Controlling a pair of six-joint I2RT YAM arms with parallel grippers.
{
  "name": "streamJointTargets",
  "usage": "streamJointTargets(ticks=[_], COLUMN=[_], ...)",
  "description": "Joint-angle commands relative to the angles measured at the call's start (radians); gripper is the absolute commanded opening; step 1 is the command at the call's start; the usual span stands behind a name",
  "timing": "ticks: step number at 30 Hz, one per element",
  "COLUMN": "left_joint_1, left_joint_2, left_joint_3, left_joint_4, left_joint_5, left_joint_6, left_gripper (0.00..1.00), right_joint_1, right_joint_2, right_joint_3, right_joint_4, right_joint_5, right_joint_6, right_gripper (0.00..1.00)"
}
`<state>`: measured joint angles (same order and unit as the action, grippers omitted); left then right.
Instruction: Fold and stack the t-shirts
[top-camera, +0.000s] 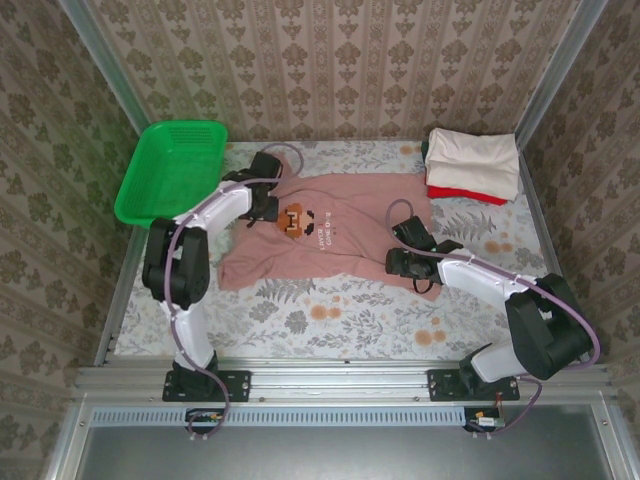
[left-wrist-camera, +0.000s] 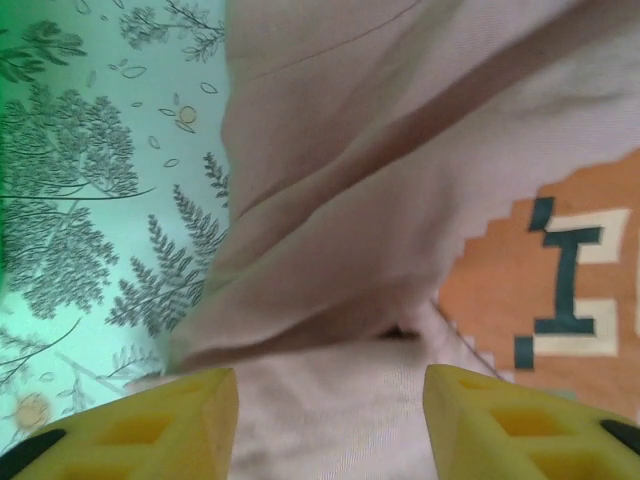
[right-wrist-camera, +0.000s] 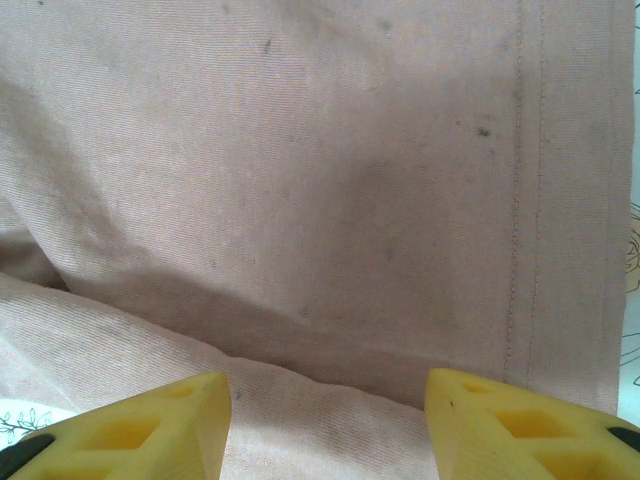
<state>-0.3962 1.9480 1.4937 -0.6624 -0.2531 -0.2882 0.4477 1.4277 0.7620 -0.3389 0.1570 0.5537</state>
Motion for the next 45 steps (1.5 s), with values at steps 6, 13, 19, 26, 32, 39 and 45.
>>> streamJointTargets(ticks=[6, 13, 19, 26, 32, 39, 45], left_joint_1=[0.005, -0.018, -0.053, -0.051, -0.053, -0.053, -0.115], left_joint_2=[0.103, 0.112, 0.159, 0.143, 0.086, 0.033, -0.036], left_joint_3=[0.081, 0.087, 0.085, 0.07, 0.091, 0.071, 0.068], left_joint_4=[-0.047, -0.041, -0.048, -0.05, -0.088, -0.092, -0.148], left_joint_5=[-0.021, -0.029, -0.073, -0.115, -0.17, -0.179, -0.236], left_joint_6=[0.019, 0.012, -0.001, -0.018, -0.017, -0.024, -0.034], left_gripper=[0.52, 0.56, 0.49, 0.25, 0.21, 0.08, 0.0], right_joint_1=[-0.006, -0.006, -0.006, -0.005, -0.005, -0.006, -0.006], right_joint_2=[-0.024, -0.019, 0.002, 0.007, 0.014, 0.034, 0.021], right_joint_3=[-0.016, -0.022, -0.035, -0.031, -0.035, -0.035, -0.015], right_joint_4=[0.017, 0.029, 0.055, 0.054, 0.062, 0.071, 0.003], right_joint_5=[-0.006, -0.008, -0.021, -0.022, -0.024, -0.028, 0.028], right_joint_6=[-0.004, -0.009, -0.005, -0.009, -0.006, -0.007, -0.004], right_gripper=[0.56, 0.56, 0.56, 0.55, 0.55, 0.55, 0.54])
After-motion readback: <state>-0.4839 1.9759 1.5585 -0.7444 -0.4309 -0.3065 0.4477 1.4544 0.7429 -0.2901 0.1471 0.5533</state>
